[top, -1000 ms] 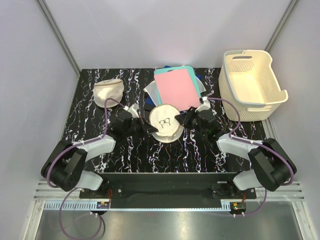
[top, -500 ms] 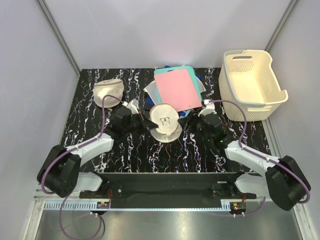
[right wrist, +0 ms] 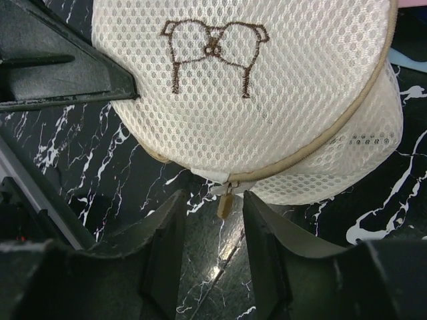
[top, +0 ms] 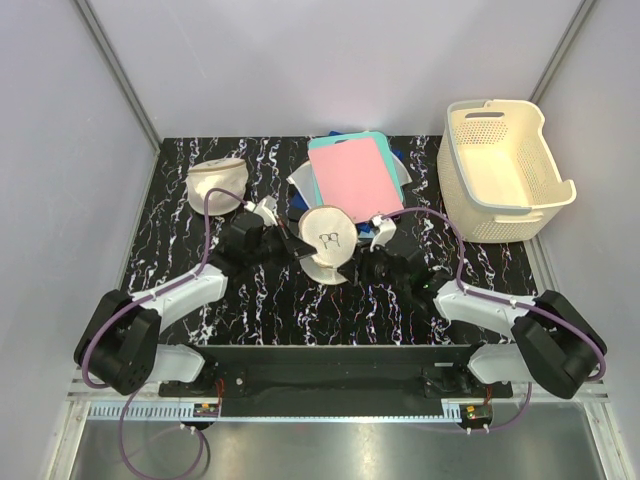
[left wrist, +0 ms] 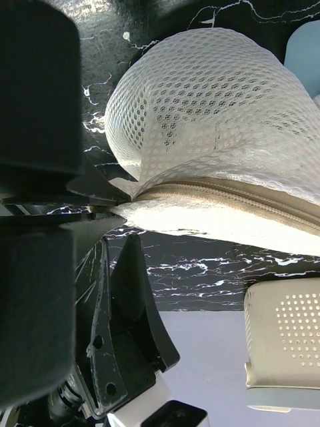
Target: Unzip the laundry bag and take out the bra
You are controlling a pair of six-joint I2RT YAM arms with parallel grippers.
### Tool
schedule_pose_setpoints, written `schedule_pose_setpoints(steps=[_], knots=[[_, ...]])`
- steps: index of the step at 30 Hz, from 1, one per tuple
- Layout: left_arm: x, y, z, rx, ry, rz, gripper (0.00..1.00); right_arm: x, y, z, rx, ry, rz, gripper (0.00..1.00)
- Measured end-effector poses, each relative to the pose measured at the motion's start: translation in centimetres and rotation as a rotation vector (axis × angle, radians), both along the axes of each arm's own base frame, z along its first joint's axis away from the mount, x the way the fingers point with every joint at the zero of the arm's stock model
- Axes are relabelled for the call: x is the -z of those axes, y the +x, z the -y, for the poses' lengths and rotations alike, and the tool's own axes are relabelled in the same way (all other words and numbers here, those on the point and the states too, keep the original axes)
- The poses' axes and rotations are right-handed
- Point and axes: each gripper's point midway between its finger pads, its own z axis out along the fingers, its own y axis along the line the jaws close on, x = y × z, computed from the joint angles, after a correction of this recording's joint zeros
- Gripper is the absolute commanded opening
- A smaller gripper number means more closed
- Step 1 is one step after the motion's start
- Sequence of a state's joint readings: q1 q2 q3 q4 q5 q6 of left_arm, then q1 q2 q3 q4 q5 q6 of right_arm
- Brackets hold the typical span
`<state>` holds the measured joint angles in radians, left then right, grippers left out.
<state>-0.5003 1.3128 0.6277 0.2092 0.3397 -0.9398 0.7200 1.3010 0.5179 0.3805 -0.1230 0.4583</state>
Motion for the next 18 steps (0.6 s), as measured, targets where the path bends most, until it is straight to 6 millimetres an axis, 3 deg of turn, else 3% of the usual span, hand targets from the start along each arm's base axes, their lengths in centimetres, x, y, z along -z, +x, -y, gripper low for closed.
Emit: schedule_pose_setpoints(steps=[9, 18], knots=[[0.4, -0.1, -0.2, -0.005, 0.011, -0.015, 0.0, 0.8, -0.9, -0.5, -0.036, -0.033, -0.012, 0.43], [0.2, -0.1, -0.3, -0.009, 0.016, -0.018, 0.0, 2.1, -0.6, -0.9, -0.052, -0.08, -0.03, 0.4]])
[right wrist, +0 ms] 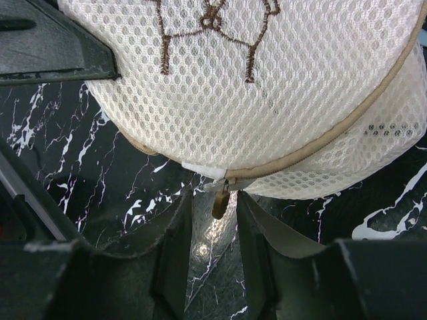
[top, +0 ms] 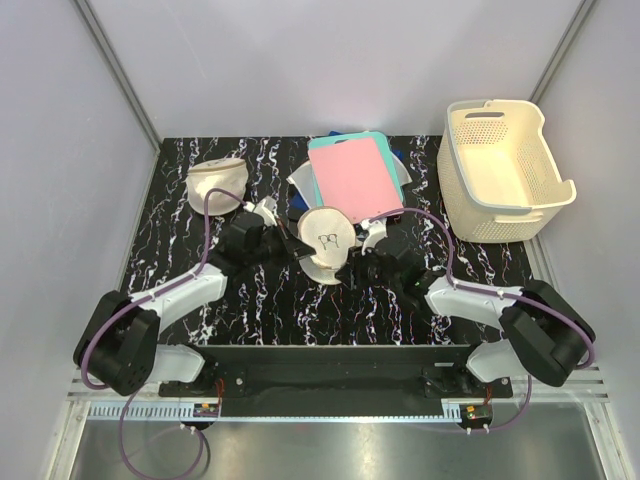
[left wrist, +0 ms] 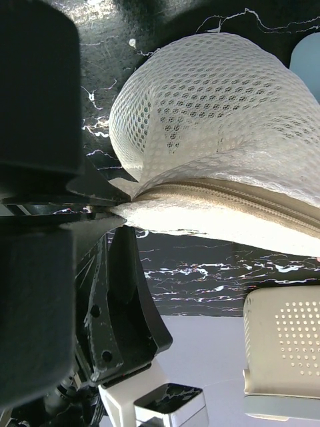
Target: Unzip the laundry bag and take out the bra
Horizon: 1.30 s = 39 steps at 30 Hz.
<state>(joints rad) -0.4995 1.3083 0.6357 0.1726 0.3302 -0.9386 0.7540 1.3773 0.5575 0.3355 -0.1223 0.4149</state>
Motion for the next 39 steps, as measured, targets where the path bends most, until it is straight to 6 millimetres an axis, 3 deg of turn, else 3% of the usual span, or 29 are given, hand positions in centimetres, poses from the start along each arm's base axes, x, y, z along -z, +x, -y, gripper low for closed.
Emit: schedule_pose_setpoints(steps=[3, 7, 10, 19, 39], knots=[[0.0, 0.0, 0.0, -0.001, 0.001, 0.0, 0.0, 0.3, 0.1, -0.1, -0.002, -0.013, -0.005, 0.33], [-0.1, 0.0, 0.0, 0.001, 0.005, 0.002, 0.0, 0.4, 0.2, 0.0, -0.004, -0.022, 0.0, 0.11], [-0.1, 0.0, -0.1, 0.002, 0.009, 0.004, 0.0, 0.5, 0.2, 0.1, -0.004, -0.032, 0.0, 0.0], [-0.5, 0.5, -0.6, 0.011, 0.037, 0.022, 0.0, 0.4, 0.3, 0.1, -0.006, -0.042, 0.007, 0.0], [-0.2, 0.9, -3.8, 0.106, 0.132, 0.028, 0.0, 0.1, 1.7, 1.3, 0.053, -0.124, 0.079, 0.0]])
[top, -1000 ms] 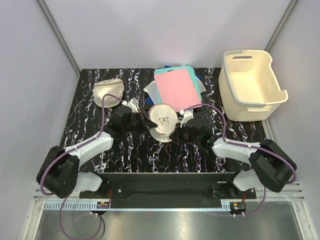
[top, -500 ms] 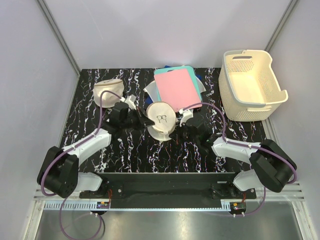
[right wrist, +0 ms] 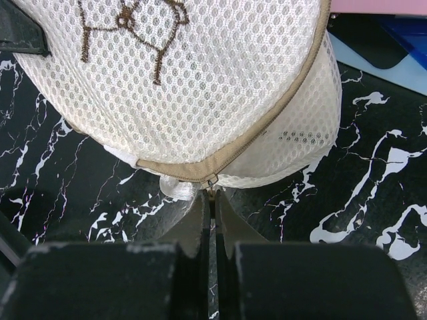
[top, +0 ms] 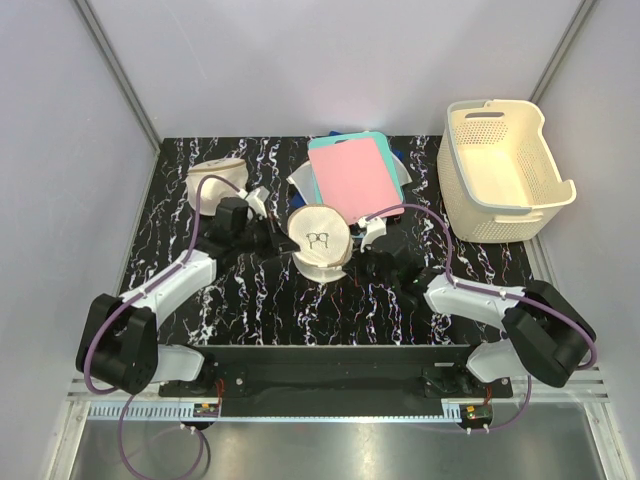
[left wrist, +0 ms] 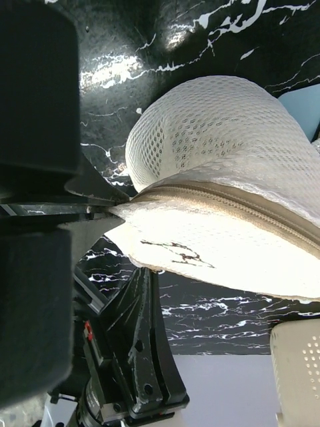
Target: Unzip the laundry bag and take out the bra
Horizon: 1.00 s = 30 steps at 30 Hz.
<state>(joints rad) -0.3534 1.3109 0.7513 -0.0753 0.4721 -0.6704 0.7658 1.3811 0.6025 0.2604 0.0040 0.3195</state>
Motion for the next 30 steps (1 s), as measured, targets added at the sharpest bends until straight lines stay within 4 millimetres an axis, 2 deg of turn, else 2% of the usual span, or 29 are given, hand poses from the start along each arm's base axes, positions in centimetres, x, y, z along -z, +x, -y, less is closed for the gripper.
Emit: schedule_pose_setpoints(steps=[6, 10, 12, 14, 16, 17, 20, 25, 30], knots=[[-0.5, 0.2, 0.0, 0.037, 0.019, 0.02, 0.0, -0.3, 0.0, 0.2, 0.006, -0.005, 0.01, 0.0], [-0.5, 1.1, 0.4, 0.055, 0.031, 0.015, 0.0, -0.9, -0.1, 0.4, 0.006, 0.0, 0.017, 0.0], [-0.6, 1.9, 0.7, 0.061, 0.036, 0.018, 0.08, -1.2, -0.2, 0.3, 0.001, 0.009, 0.016, 0.0], [-0.8, 2.7, 0.9, 0.067, 0.041, 0.026, 0.29, -1.5, -0.5, 0.1, -0.007, 0.028, 0.009, 0.0], [-0.7, 3.4, 1.2, 0.07, 0.051, 0.037, 0.44, -1.6, -0.8, -0.2, -0.019, 0.046, -0.007, 0.0], [-0.7, 3.7, 1.4, 0.073, 0.055, 0.041, 0.58, -1.6, -1.1, -0.4, -0.027, 0.058, -0.02, 0.0], [-0.6, 4.3, 1.7, 0.075, 0.065, 0.05, 0.72, -1.6, -1.6, -0.8, -0.035, 0.087, -0.052, 0.0], [0.1, 4.5, 0.9, 0.042, 0.126, 0.058, 0.75, -1.7, -2.0, -1.6, -0.033, 0.136, -0.088, 0.0], [0.4, 2.6, -0.8, -0.002, 0.171, 0.059, 0.72, -1.1, -2.3, -2.3, -0.032, 0.15, -0.12, 0.0]])
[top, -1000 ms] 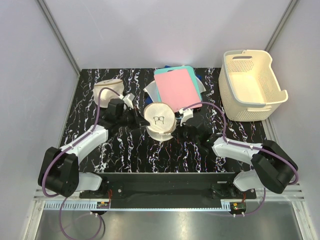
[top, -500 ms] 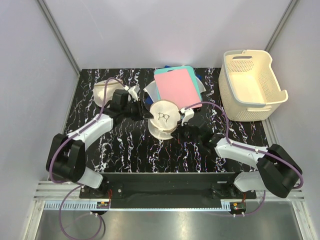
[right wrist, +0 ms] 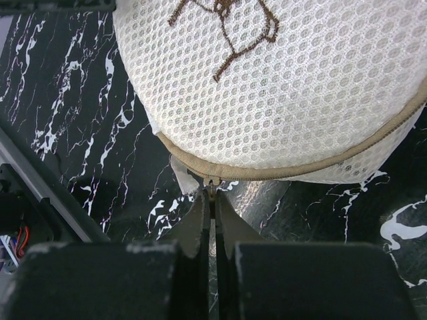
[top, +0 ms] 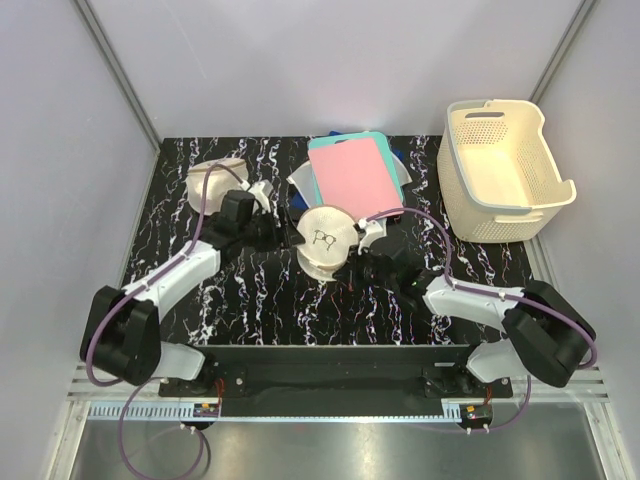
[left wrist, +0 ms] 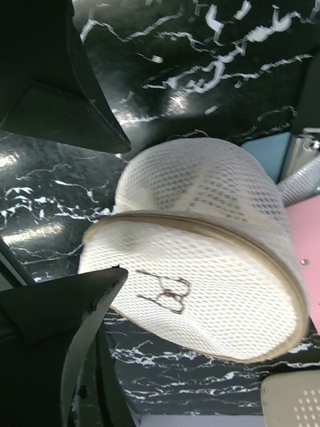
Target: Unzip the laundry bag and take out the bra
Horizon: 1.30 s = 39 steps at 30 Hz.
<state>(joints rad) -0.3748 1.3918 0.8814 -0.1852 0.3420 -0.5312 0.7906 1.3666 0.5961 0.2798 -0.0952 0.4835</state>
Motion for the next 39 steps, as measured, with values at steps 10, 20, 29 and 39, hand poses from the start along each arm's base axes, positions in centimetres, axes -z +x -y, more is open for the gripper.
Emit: schedule_pose_setpoints(steps=[10, 20, 29, 39], knots=[[2.7, -5.0, 1.8, 0.009, -0.053, -0.075, 0.67, 0.7, -0.6, -1.6, -0.018, 0.015, -0.031, 0.0], [1.5, -4.1, 2.9, -0.028, -0.143, -0.048, 0.4, -0.4, -0.7, -3.5, -0.049, 0.047, -0.011, 0.0], [1.9, -3.5, 3.4, -0.04, -0.161, -0.058, 0.01, -0.3, -1.0, -3.7, -0.057, 0.044, -0.014, 0.0], [2.2, -3.4, 3.5, -0.039, -0.157, -0.067, 0.0, 0.1, -0.9, -3.7, -0.051, 0.034, -0.018, 0.0]])
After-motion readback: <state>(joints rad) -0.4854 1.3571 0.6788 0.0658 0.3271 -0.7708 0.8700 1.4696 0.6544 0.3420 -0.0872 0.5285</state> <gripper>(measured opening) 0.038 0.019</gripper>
